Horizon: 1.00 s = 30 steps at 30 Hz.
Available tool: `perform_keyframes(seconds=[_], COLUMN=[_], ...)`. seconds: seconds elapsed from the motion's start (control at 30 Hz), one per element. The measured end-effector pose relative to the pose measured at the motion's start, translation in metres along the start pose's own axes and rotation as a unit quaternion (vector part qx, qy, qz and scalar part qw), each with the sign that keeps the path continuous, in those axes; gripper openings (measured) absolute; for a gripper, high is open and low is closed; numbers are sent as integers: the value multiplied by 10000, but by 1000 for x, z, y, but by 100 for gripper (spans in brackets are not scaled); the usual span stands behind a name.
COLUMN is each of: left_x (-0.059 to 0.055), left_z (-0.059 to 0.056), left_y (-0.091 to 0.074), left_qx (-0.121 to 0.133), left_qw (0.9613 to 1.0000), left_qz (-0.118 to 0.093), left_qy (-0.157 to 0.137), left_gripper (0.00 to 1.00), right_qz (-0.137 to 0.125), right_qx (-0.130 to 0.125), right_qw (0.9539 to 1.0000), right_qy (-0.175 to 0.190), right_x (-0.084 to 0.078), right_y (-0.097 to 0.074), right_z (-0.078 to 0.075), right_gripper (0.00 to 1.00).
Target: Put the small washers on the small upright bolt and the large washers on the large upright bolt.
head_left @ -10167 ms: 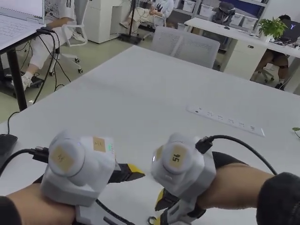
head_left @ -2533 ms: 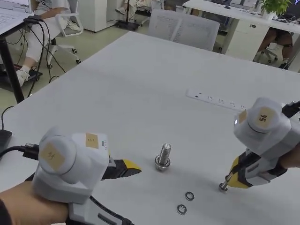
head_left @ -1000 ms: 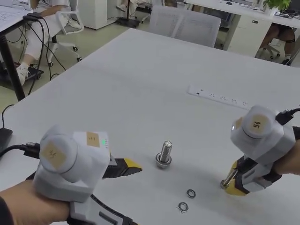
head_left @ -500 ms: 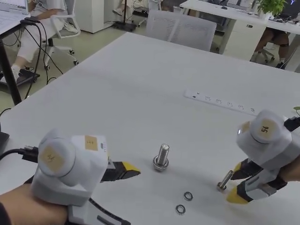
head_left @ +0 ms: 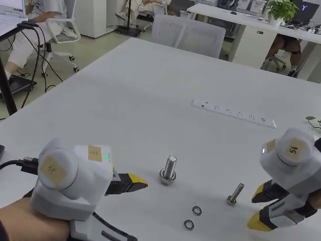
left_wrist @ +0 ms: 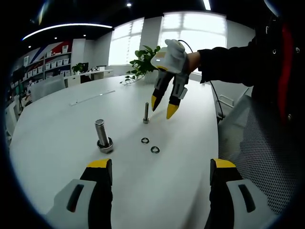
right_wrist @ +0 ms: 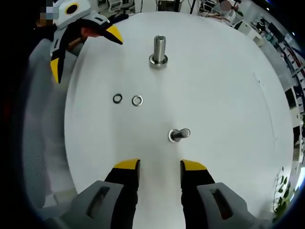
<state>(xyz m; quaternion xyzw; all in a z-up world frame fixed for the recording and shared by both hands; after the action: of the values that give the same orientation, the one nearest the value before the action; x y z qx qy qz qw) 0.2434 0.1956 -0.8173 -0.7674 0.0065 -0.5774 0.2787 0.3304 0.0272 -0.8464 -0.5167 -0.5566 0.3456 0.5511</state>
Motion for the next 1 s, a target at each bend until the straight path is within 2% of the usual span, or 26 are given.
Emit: perform_keyframes(seconds=[0.3, 0.63, 1.0], left_x=[1, 3, 4], left_z=[0, 1, 0], left_y=[0, -2, -5], left_qx=[7, 39, 45], left_qw=[10000, 10000, 9999], left_qz=[-24, -71, -85], left_qy=[31, 48, 85], left_gripper=[84, 84, 84], right_qz=[-1, -50, -142], right_qx=[137, 334, 428], right_qw=[9999, 9989, 9964], right_qy=[-100, -325, -721], right_x=[2, 20, 50], right_y=[-1, 4, 7], right_z=[32, 61, 73], right_gripper=[35, 34, 33])
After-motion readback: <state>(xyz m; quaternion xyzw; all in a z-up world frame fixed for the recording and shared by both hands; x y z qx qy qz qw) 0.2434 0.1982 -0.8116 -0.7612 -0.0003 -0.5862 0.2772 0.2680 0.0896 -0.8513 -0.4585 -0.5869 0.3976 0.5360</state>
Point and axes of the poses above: the centre of the closed fingertips' face, and the gripper's own axes: y roughly forward along the fingers, z roughly to its left, x roughly out of its top, the point moved 1 cm from there along -y, roughly backward along the fingers, and after that the axes turned 6 degrees about -x, right-handed, at the moved point
